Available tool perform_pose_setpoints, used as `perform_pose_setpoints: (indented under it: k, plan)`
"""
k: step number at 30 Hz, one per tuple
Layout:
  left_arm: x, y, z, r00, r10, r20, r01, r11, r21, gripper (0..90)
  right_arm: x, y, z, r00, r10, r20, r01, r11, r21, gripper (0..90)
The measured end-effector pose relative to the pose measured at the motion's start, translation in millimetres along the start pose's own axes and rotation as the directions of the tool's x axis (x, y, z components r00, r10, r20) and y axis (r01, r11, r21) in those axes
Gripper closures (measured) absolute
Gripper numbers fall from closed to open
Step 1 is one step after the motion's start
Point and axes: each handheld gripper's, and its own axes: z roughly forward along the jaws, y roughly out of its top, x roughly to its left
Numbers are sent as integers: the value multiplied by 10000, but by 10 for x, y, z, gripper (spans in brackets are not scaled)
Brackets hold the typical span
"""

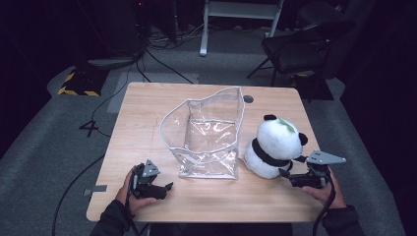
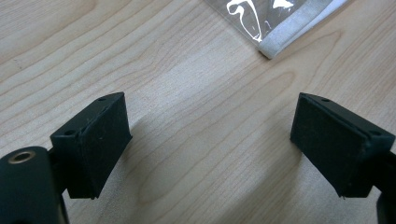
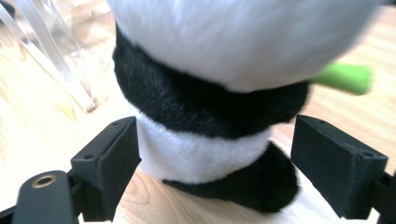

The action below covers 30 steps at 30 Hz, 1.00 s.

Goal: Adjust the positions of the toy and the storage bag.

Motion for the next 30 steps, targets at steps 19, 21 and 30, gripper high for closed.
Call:
perform_pose_setpoints:
  k: [19,21,30]
  plan:
    - [1,0,0,10000,13,-1,-13,10000,2,120,72,438,-269,9983,-266,510,339,9882,-1492,156]
    - [1,0,0,10000,14,-1,-14,10000,4,120,68,503,-228,9986,-166,499,239,9885,-1495,152]
    - [-1,0,1,10000,-11,8,11,10000,-3,120,74,635,-29,9995,13,324,25,9932,-1163,71]
